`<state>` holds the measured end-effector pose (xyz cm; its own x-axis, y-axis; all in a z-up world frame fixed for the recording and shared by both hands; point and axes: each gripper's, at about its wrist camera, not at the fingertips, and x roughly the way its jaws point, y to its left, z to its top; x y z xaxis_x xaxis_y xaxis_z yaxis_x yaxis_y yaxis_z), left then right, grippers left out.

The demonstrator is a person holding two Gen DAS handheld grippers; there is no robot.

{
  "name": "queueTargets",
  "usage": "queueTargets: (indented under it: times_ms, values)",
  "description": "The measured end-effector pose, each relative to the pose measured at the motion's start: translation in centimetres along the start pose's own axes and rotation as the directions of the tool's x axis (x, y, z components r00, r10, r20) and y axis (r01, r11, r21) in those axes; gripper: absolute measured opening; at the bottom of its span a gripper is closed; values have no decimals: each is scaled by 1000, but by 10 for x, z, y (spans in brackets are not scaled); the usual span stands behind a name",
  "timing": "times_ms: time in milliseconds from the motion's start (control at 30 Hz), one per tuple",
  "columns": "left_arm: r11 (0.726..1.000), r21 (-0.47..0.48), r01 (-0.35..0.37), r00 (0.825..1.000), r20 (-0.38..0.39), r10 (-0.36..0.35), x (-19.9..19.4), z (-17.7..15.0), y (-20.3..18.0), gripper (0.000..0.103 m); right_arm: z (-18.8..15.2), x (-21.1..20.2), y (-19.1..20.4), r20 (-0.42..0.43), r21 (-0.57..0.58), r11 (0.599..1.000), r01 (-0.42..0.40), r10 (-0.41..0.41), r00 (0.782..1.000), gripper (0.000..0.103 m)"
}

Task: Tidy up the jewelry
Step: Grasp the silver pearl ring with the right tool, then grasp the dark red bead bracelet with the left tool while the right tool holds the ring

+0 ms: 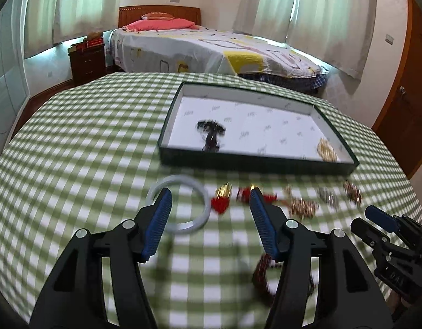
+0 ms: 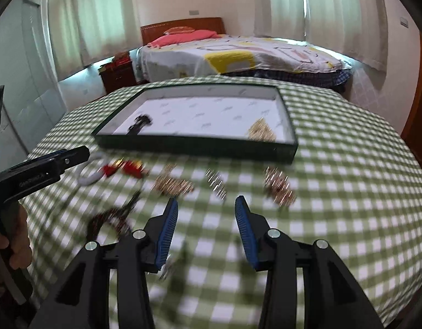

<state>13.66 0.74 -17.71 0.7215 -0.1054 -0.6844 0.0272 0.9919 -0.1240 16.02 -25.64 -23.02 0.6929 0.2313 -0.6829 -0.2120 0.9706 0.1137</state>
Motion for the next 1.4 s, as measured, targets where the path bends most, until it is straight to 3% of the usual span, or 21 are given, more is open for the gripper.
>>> queueTargets:
  times_ms: [500,833,1400]
  values:
    - [1000,-22,-12,1000,-17,12,-24,-39,10,58,-38,9,26,-84,-7,1000,-15,14,996,40]
    - [1000,-14,-1,999,-34,1,-21,-44,4,58,-39,8,31,-82,-29,999,-20,18,997,18]
    - [996,47,77,995,-68,-74,-11,-48,-26,59,-34,-7,-2,-45,19,1000,18,-18,999,18]
